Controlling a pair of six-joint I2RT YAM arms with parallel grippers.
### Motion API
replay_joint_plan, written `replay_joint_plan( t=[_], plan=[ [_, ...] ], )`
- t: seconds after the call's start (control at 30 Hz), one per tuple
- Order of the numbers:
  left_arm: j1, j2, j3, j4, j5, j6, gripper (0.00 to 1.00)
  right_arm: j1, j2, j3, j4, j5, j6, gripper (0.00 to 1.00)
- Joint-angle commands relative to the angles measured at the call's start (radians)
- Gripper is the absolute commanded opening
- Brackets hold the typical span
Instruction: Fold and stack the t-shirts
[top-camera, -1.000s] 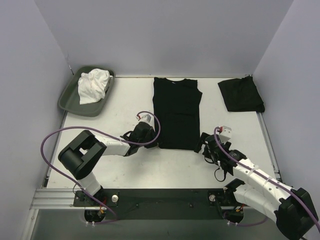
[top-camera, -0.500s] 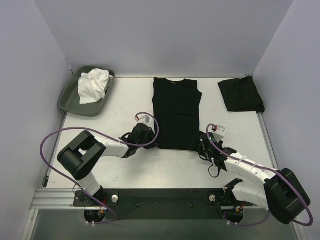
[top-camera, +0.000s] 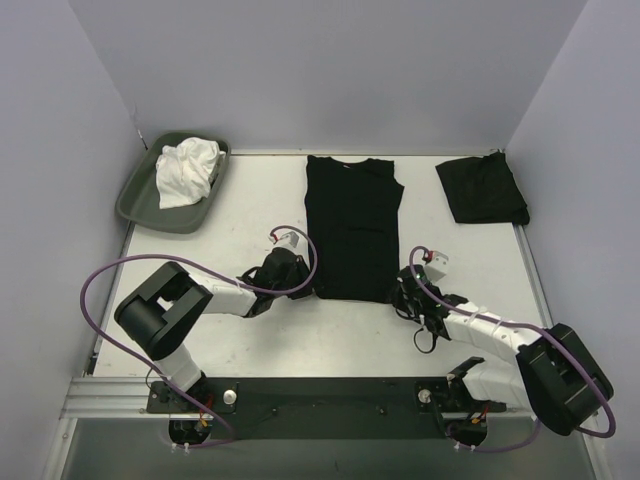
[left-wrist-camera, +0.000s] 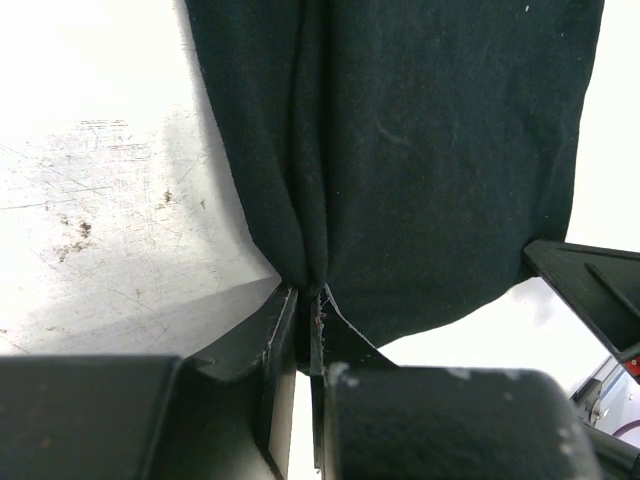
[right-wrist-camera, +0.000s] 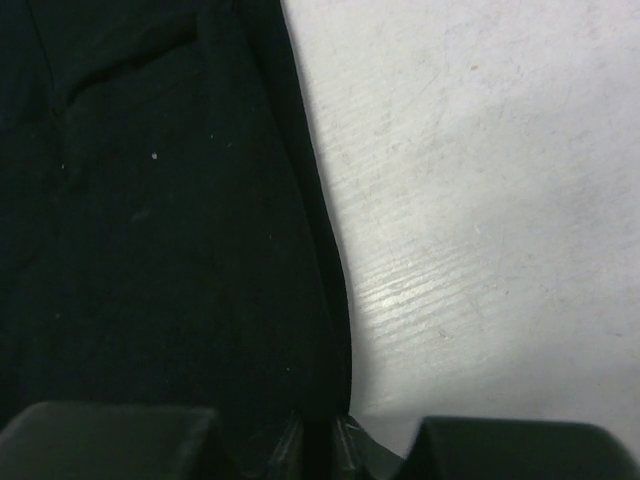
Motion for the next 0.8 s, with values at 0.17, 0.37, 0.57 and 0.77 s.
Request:
replay_joint_plan(
  t=[0.17,0.37,0.57,0.77],
  plan=[
    [-0.012,-0.002,-0.094,-0.044,0.026,0.012,0.00,-0.002,0.031,-0.029,-0.016,-0.002,0.022,0.00],
    [-0.090,-0.082,-0.203,-0.031,-0.002,-0.038,0.00,0.092,-0.068,-0.052,-0.103,0.064,0.044,0.00],
    [-0.196,-0.231,-0.315,-0.055,-0.074,-0.111,0.00,0.259,-0.225,-0.070,-0.280,0.142,0.111,0.00],
    [-0.299,-0.421,-0.380,-0.167,-0.170,-0.185,0.00,0.455,-0.309,-0.087,-0.416,0.262,0.249,0.00]
  ],
)
